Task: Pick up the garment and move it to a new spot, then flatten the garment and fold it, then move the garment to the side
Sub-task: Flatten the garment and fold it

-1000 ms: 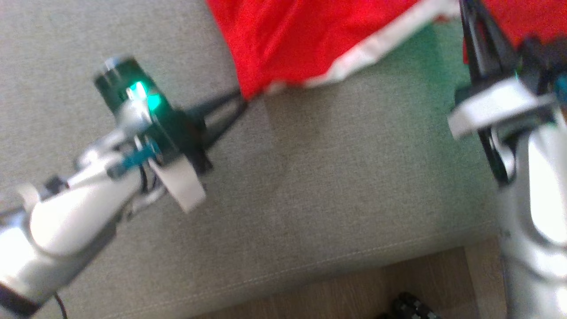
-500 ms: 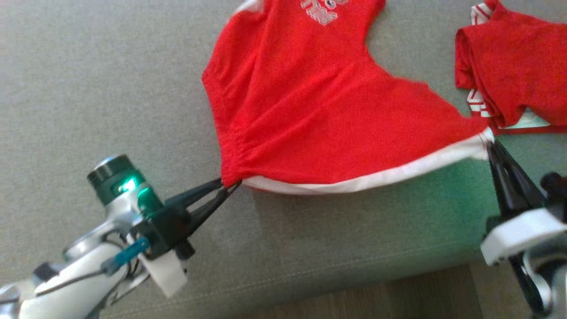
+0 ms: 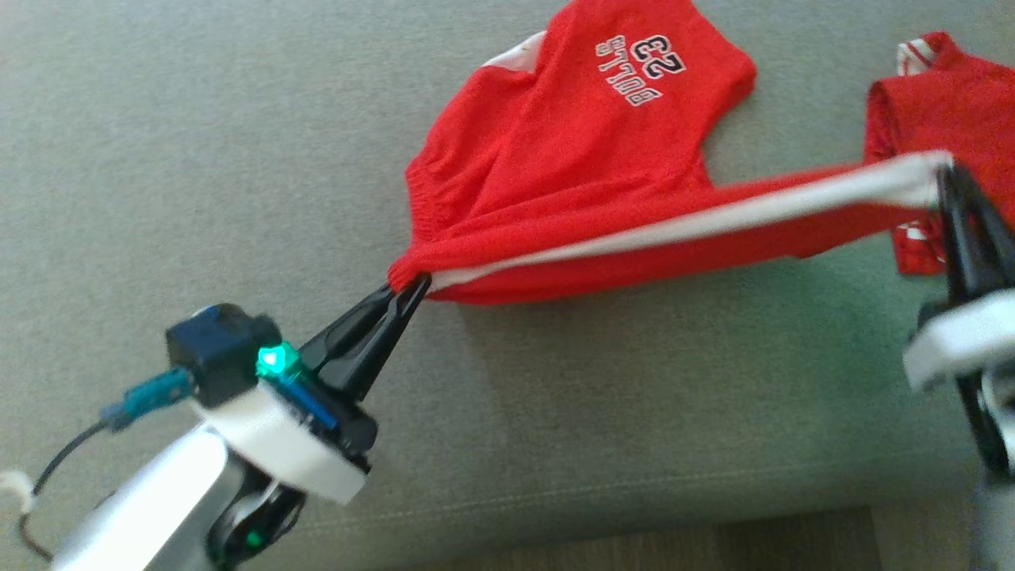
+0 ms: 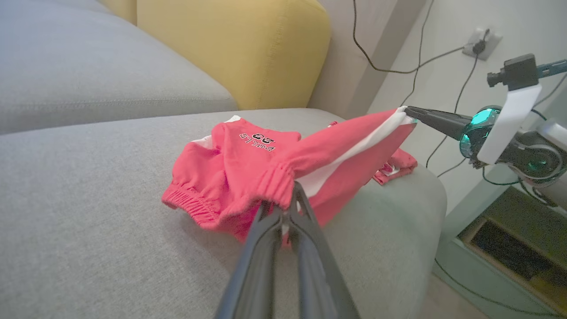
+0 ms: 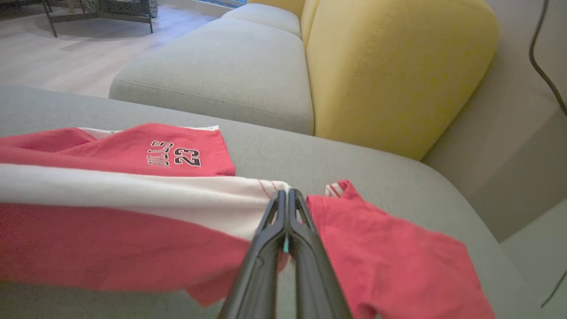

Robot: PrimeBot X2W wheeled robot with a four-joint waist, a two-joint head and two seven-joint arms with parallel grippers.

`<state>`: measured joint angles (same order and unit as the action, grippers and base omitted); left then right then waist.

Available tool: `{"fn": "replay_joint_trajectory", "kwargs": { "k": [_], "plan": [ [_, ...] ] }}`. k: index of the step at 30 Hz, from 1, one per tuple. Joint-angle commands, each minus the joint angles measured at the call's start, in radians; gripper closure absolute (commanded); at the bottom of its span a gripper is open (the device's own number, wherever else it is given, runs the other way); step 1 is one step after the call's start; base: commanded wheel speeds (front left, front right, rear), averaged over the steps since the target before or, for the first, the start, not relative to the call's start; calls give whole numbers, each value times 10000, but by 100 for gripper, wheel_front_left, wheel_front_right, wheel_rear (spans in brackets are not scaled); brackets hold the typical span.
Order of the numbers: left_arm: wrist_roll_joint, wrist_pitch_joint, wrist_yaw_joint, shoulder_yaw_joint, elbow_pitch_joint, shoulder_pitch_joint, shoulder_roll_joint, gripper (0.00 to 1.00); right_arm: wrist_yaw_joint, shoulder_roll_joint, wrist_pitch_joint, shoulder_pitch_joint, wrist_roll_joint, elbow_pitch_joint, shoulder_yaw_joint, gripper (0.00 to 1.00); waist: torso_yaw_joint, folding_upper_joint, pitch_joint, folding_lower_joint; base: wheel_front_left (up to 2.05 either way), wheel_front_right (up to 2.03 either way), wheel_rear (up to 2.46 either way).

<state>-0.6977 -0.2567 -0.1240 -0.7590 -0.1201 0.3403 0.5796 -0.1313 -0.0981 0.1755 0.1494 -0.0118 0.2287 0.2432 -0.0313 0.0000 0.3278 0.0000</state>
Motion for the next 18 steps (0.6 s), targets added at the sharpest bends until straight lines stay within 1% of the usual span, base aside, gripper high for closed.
{"fn": "replay_joint_trajectory", "kwargs": {
  "k": [1, 3, 4, 9, 13, 18],
  "plan": [
    [-531, -50, -29, 480, 178, 678, -101, 100, 6, -234, 151, 934, -310, -64, -279, 100, 242, 0, -7, 0, 0, 0, 0],
    [-1097, -20, -45, 447, 764, 1001, -476, 100, 6, -369, 309, 1746, -661, -639, -343, 100, 410, 0, 61, 0, 0, 0, 0],
    [-1097, -20, -45, 447, 764, 1001, -476, 100, 6, -369, 309, 1746, -661, -639, -343, 100, 410, 0, 61, 0, 0, 0, 0],
    [-2369, 92, -61, 423, 2298, 1968, -1536, 100, 6, -740, 647, 3735, -1545, -2242, -538, 100, 897, 0, 347, 0, 0, 0, 0],
    [-3325, 114, -64, 395, 3266, 2752, -2268, 100, 6, -929, 853, 5147, -1892, -3519, -933, 100, 1239, 0, 689, 0, 0, 0, 0],
    [-4146, 232, -65, 183, 4271, 3731, -2790, 100, 6, -1231, 835, 6798, -2240, -5212, -1383, 100, 1610, 0, 1180, 0, 0, 0, 0]
  ]
}}
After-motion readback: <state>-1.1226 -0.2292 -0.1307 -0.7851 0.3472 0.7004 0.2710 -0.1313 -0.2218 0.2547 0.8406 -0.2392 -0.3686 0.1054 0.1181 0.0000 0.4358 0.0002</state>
